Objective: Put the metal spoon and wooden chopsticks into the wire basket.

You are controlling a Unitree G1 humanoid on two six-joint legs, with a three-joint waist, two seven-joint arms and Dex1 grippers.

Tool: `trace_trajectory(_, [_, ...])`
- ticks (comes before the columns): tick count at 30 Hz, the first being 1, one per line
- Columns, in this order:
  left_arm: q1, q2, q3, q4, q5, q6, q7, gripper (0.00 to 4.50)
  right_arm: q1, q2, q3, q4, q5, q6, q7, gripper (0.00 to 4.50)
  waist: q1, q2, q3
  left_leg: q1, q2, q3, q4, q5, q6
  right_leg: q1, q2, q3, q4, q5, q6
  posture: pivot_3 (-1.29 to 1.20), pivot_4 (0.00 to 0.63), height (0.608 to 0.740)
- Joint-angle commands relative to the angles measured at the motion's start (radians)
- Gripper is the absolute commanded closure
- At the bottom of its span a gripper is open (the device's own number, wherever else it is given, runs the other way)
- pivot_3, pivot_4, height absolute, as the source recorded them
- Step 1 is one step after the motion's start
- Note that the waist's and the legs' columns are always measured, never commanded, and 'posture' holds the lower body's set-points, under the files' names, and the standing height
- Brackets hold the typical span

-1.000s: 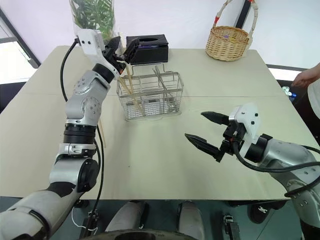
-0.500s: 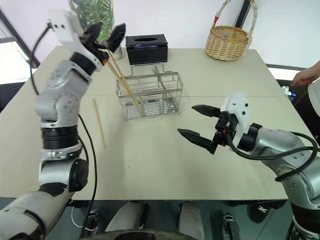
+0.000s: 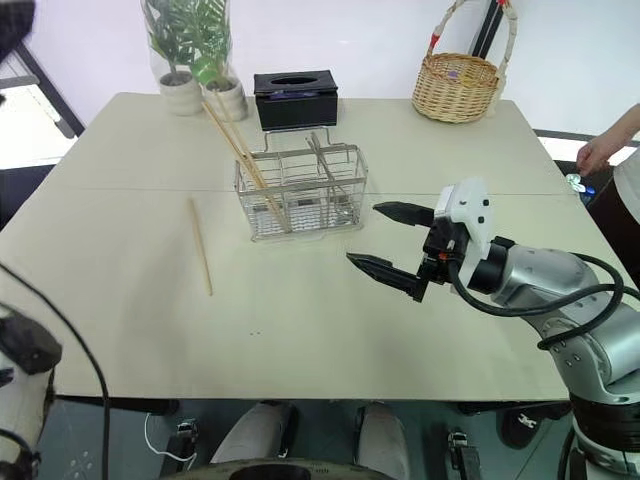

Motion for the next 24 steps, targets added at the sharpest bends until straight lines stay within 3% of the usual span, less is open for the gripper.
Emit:
trace_trajectory(1, [0.065, 0.028, -0.053, -0.046, 0.073, -0.01, 0.053, 0.06, -0.017, 0.007, -0.011, -0.001, -0.009, -0.028, 0.011, 0.0, 0.001, -0.004, 0.001, -0.002, 0.001, -0.001, 0.0, 0.0, 0.0, 0.0, 0.0, 0.0, 0.0, 0.0, -0.001, 0.0, 0.15, 0.65])
trace_trajectory(5, [0.075, -0.015, -0.119, -0.015, 0.198, 0.052, 0.265, 0.06, -0.021, 0.004, -0.013, 0.013, -0.015, -0.035, 0.026, 0.0, 0.0, -0.004, 0.001, -0.002, 0.001, 0.0, 0.001, -0.001, -0.002, 0.0, 0.0, 0.001, -0.001, 0.0, -0.001, 0.0, 0.15, 0.65])
trace_trajectory(10, [-0.014, -0.208, -0.061, 0.039, 0.291, 0.234, 0.531, 0.06, -0.039, 0.0, -0.006, 0.028, -0.018, -0.025, 0.038, 0.0, 0.0, -0.006, -0.001, -0.003, 0.0, 0.0, 0.001, 0.0, 0.0, 0.0, 0.0, 0.001, 0.0, 0.002, 0.002, 0.0, 0.15, 0.65])
trace_trajectory(17, [-0.151, -0.32, -0.113, 0.196, 0.395, 0.286, 0.532, 0.06, -0.045, 0.019, 0.015, 0.023, -0.018, -0.02, 0.024, 0.0, -0.001, -0.008, -0.002, -0.007, 0.0, 0.0, 0.001, 0.0, -0.001, -0.004, 0.0, 0.0, 0.001, 0.002, 0.002, 0.0, 0.15, 0.65])
trace_trajectory(24, [-0.248, -0.349, -0.227, 0.444, 0.531, 0.269, 0.473, 0.06, -0.01, 0.041, 0.016, -0.005, -0.019, -0.023, 0.005, 0.0, 0.0, -0.008, -0.002, -0.007, 0.0, 0.0, 0.001, 0.0, -0.002, -0.004, 0.0, -0.001, 0.001, 0.002, 0.003, 0.0, 0.15, 0.65])
